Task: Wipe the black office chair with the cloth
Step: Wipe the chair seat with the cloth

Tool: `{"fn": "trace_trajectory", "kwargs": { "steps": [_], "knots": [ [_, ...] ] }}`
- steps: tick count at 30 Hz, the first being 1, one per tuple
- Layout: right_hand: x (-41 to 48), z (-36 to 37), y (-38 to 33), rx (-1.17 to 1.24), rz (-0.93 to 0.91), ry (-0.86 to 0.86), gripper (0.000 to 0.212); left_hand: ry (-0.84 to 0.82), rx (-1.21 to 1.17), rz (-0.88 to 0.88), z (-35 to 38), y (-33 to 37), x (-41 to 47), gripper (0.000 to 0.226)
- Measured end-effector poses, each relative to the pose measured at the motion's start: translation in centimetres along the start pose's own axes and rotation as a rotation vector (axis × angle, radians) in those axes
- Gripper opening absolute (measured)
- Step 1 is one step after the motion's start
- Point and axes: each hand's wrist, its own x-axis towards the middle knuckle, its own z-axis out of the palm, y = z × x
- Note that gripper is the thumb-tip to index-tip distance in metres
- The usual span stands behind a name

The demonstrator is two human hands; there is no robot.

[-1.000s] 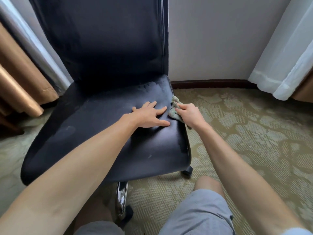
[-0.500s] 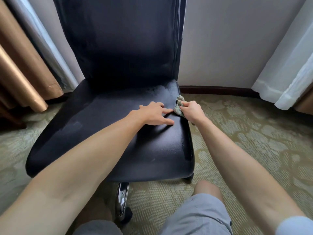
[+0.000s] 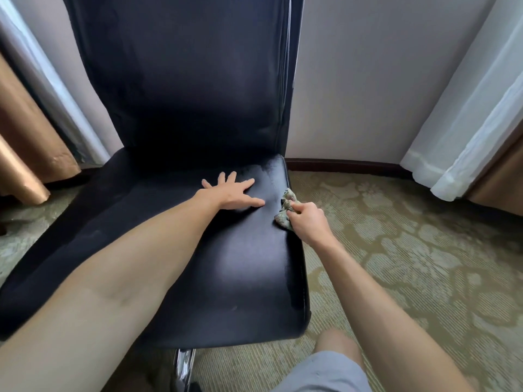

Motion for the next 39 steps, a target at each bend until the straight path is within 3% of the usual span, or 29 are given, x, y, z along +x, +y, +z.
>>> {"fn": "trace_trajectory", "kwargs": {
  "steps": [15,20,23,26,31,39],
  "knots": [
    [7.9,0.5,-5.5,-0.121,0.174,0.043,0.035,-0.121,0.034,0.065,-1.1,-1.9,1.5,0.089],
    [9.3,0.7,-6.3,-0.130,0.173,0.041,0.035,-0.112,0.154,0.077,-2.8,-2.2,2.3,0.090],
    [10.0,0.8,-6.4,-0.140,0.181,0.030,0.036,-0.011,0.182,0.118,-4.3,-2.4,3.7,0.079],
    [10.8,1.1,-6.4,-0.174,0.138,0.035,0.035,0.035,0.159,0.088,-5.0,-2.7,5.8,0.090],
    [11.5,1.5,-5.9,-0.238,0.026,0.006,0.038,-0.077,0.069,0.055,-4.9,-3.6,7.7,0.103],
    [16.9,2.5,-6.9,-0.138,0.100,-0.029,0.043,-0.125,0.123,0.027,-5.8,-4.0,9.0,0.104]
  ]
}}
